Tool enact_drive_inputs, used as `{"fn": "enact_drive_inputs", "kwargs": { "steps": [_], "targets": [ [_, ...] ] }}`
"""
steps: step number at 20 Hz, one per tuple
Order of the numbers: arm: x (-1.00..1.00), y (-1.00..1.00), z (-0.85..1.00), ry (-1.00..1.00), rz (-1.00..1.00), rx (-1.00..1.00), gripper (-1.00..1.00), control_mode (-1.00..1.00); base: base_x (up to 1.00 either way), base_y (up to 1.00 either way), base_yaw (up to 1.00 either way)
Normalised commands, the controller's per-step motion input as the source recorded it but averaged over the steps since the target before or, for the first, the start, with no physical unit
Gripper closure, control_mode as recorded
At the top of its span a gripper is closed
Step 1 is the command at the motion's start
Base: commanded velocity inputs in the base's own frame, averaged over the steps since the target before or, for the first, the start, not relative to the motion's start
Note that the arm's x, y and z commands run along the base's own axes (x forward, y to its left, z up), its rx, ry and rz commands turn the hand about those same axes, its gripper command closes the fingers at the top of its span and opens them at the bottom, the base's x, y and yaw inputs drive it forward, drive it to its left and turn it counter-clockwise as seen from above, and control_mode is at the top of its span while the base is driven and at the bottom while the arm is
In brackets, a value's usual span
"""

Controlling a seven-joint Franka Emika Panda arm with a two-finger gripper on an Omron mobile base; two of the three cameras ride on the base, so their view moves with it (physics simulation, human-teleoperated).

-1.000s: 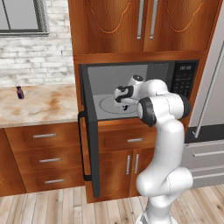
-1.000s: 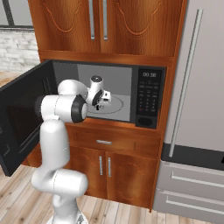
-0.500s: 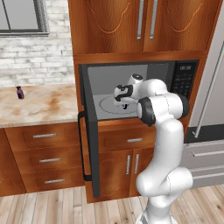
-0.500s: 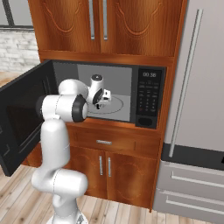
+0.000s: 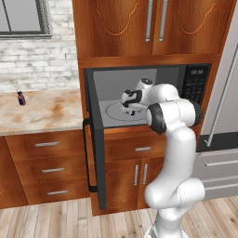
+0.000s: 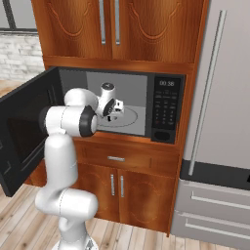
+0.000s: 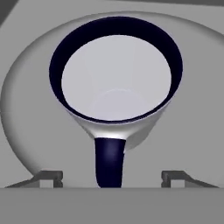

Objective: Pick the mug from the counter and place it inside the microwave. Then close the microwave.

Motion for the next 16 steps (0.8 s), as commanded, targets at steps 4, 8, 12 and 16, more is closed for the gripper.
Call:
{"fn": "enact_drive_inputs", "kwargs": {
  "steps": [4,8,12,16],
  "targets": [
    [-0.74,0.0,0.1,-0.03,-0.03,0.0,-1.0,-1.0,0.0,0.0,0.0],
    [-0.78,-0.02,0.34,-0.09,-0.05,0.0,-1.0,-1.0,0.0,0.0,0.0],
    [-0.69,-0.05,0.5,-0.09,-0.05,0.0,-1.0,-1.0,0.0,0.0,0.0],
    [-0.74,-0.1,0.44,-0.1,-0.06,0.0,-1.0,-1.0,0.0,0.0,0.0]
  ]
}}
